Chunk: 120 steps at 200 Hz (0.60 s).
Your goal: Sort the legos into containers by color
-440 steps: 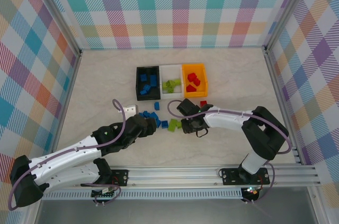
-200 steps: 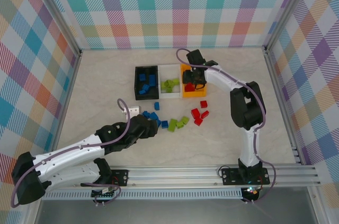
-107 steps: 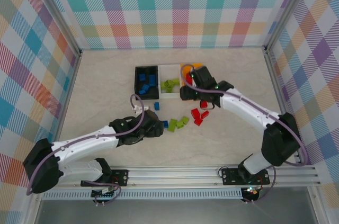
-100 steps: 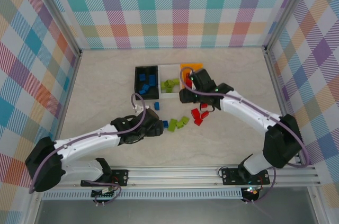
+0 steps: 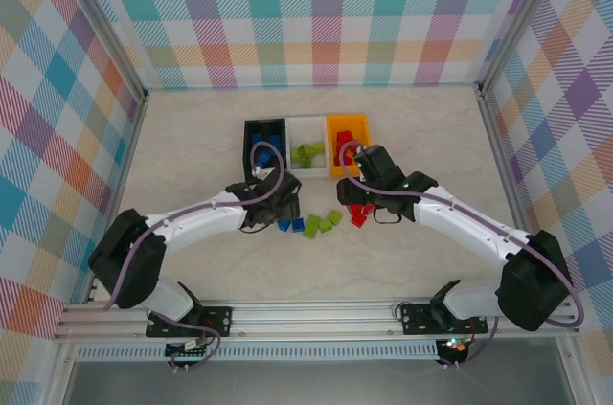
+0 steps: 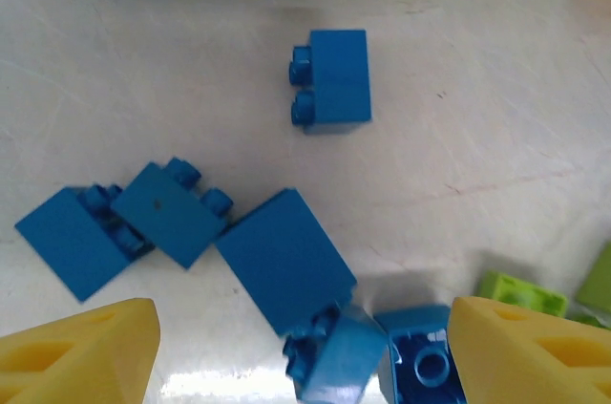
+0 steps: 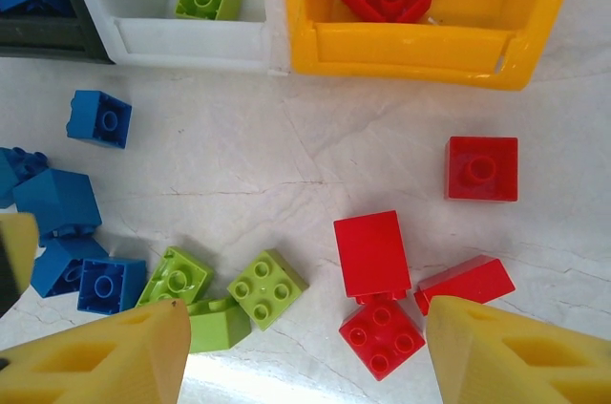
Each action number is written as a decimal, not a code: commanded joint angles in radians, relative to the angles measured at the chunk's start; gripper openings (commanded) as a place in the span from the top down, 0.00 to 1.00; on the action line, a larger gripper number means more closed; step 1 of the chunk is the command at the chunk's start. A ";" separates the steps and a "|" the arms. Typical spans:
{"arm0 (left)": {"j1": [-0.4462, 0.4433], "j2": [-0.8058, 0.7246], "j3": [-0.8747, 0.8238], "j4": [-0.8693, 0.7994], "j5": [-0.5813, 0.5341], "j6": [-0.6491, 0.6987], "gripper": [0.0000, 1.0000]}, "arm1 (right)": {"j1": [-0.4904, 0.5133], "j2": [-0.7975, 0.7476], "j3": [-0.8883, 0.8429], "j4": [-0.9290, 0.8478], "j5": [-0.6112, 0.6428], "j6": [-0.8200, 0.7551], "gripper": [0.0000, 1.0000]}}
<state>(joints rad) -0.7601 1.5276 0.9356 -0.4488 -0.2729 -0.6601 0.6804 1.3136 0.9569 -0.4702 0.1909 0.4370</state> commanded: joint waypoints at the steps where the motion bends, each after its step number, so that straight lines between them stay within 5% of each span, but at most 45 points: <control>1: 0.009 0.069 0.050 0.012 0.024 0.027 0.21 | 0.002 -0.026 -0.023 0.008 0.021 0.007 0.33; 72: 0.028 0.211 0.109 -0.030 -0.011 0.006 0.44 | 0.002 -0.047 -0.050 0.023 0.024 0.008 0.34; 100: 0.032 0.224 0.116 -0.041 -0.009 0.014 0.37 | 0.002 -0.049 -0.053 0.027 0.022 0.005 0.34; 120: 0.031 0.223 0.107 -0.034 -0.005 0.018 0.41 | 0.002 -0.051 -0.055 0.032 0.025 0.006 0.34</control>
<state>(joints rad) -0.7368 1.7481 1.0317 -0.4545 -0.2775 -0.6567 0.6804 1.2835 0.9104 -0.4580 0.2016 0.4366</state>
